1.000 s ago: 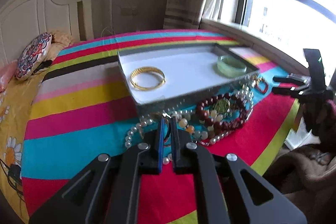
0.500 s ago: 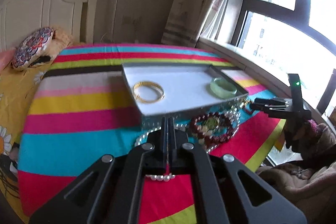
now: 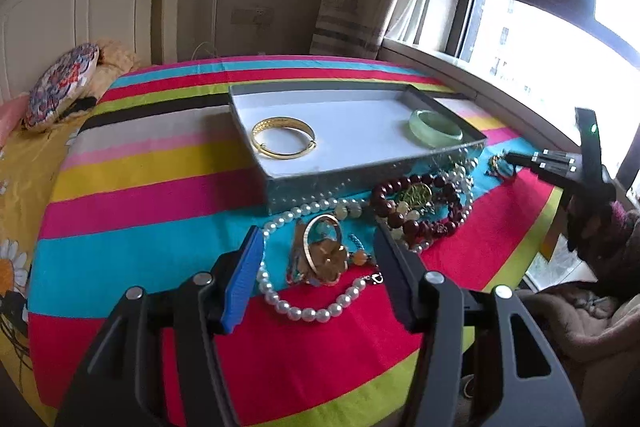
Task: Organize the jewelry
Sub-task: 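Grasp the gold ring with the left tool while the right tool grasps the red cord bracelet, then carry both pieces over the tray and open both tools to drop them, then move the right tool down to the dark red bead bracelet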
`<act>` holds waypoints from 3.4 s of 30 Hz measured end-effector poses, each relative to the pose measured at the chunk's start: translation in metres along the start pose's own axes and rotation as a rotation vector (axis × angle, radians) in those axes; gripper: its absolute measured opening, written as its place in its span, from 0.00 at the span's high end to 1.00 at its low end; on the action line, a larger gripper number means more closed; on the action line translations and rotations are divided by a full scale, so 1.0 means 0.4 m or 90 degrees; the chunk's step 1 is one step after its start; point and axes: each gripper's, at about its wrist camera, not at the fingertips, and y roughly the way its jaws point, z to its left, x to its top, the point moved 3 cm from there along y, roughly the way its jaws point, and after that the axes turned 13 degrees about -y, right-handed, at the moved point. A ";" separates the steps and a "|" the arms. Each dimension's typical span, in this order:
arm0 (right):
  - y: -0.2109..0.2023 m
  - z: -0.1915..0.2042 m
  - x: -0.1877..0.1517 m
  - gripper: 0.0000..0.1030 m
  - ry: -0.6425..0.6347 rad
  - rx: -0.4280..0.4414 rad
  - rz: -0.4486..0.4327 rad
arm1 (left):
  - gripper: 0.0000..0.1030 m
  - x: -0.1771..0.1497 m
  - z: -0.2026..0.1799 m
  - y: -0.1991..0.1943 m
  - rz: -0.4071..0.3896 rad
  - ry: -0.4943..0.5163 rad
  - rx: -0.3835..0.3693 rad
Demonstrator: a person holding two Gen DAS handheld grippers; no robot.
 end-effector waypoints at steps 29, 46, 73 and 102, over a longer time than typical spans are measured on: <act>-0.137 0.016 0.116 0.92 -0.037 -0.036 -0.144 | 0.88 0.067 -0.055 -0.065 -0.074 0.028 -0.006; -0.070 0.142 0.306 0.92 -0.153 0.017 -0.188 | 0.88 0.178 -0.162 0.039 -0.049 0.087 -0.008; 0.248 0.203 0.436 0.58 -0.075 0.177 -0.030 | 0.47 0.238 -0.200 0.306 0.071 0.089 0.058; 0.020 0.186 0.211 0.30 -0.067 0.177 -0.116 | 0.03 0.160 0.177 0.020 -0.078 -0.245 0.125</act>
